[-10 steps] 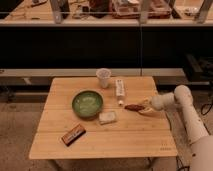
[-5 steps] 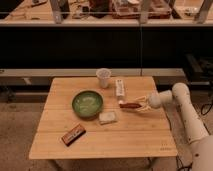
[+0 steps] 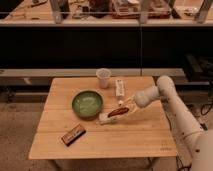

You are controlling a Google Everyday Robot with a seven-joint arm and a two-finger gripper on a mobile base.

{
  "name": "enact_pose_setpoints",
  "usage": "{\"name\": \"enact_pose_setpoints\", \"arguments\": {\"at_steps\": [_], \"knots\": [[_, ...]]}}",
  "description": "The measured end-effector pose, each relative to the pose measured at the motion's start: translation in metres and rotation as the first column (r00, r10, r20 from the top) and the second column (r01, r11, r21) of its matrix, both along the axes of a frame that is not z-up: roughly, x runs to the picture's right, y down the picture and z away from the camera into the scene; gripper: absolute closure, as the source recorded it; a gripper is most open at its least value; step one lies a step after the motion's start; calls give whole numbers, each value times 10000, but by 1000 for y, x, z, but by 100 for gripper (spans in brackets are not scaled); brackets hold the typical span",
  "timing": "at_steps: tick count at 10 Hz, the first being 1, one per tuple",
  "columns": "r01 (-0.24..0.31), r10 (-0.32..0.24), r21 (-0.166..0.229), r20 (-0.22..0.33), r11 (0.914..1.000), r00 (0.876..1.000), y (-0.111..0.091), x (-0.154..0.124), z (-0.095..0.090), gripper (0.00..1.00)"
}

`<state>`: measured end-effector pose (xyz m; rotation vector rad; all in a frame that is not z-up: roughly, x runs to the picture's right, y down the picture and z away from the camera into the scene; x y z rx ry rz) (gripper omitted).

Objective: Place the pepper on the white sponge

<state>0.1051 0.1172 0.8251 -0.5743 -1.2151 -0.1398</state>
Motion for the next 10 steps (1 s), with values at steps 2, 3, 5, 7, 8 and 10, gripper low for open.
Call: {"name": "enact_pose_setpoints", "arguments": {"at_steps": [2,3,5,7,8,10], "knots": [[36,-26,-193,495,9998,9988,-2,-24,6,99],[-31,49,-272,677,9996,9977,-6,-34,11,99],[-37,66,-366,798,9993,9968,-6,-43,20,99],[206,-181,-463,541,9987,9984,2,-42,34,99],[257,-234,-495,466,9984,9986,5,-40,37,99],[305,-286,-600,327,9977,9991,8,-39,40,99]]}}
